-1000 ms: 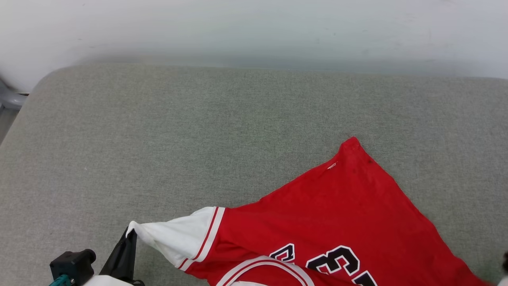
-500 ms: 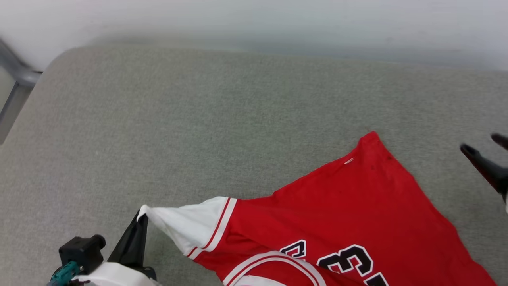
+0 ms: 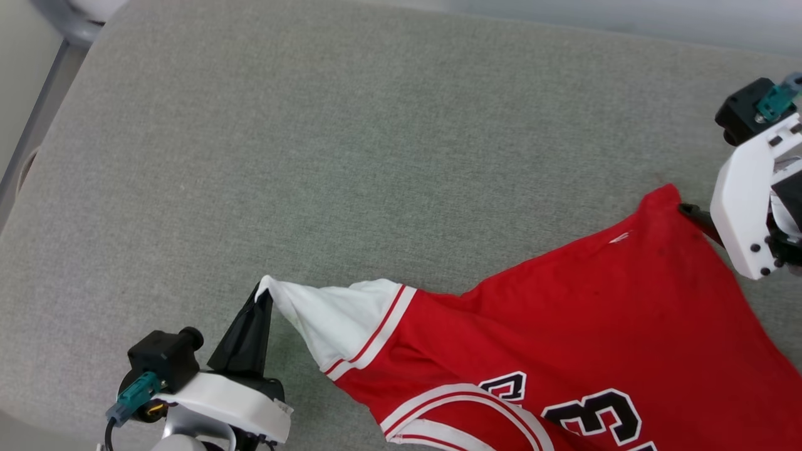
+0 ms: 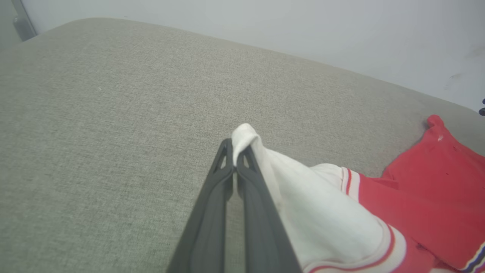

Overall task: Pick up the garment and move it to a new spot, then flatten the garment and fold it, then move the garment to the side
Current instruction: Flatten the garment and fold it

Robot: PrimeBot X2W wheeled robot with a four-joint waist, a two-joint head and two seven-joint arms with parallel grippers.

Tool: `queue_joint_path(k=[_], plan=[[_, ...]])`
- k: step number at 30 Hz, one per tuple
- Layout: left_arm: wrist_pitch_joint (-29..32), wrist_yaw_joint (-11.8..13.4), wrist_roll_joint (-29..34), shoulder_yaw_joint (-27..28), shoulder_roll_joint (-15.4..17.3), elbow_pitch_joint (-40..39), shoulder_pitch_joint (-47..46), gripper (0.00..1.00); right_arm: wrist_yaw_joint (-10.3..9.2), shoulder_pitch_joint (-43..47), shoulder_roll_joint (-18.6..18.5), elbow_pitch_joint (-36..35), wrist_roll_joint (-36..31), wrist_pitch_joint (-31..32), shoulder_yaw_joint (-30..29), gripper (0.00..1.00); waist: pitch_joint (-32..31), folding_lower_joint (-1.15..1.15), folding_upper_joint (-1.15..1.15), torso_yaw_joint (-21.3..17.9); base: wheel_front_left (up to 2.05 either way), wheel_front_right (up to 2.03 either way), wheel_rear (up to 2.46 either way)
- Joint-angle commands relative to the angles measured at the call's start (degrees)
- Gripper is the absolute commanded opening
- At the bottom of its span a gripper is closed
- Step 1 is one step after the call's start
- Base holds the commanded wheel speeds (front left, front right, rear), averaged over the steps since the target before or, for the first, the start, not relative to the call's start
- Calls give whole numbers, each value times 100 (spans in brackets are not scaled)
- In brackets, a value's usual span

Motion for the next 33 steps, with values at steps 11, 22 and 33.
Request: queue_joint_path(k=[11, 22, 33], plan=[[-110, -156, 104, -82, -229, 179, -430, 0, -5, -521, -13, 1246, -39, -139, 1134, 100, 535, -1, 0, 372, 0, 0, 0], [-151, -193, 114, -42, -208, 325, -380, 0, -2, -502, -79, 1705, 408, -633, 1939, 0, 429, -1, 0, 269, 0, 0, 0], [-33, -111, 135, 57, 89, 185, -189, 0, -7, -689, 109, 1660, 911, -2337, 1744, 0, -426, -1, 0, -176, 0, 0, 0]])
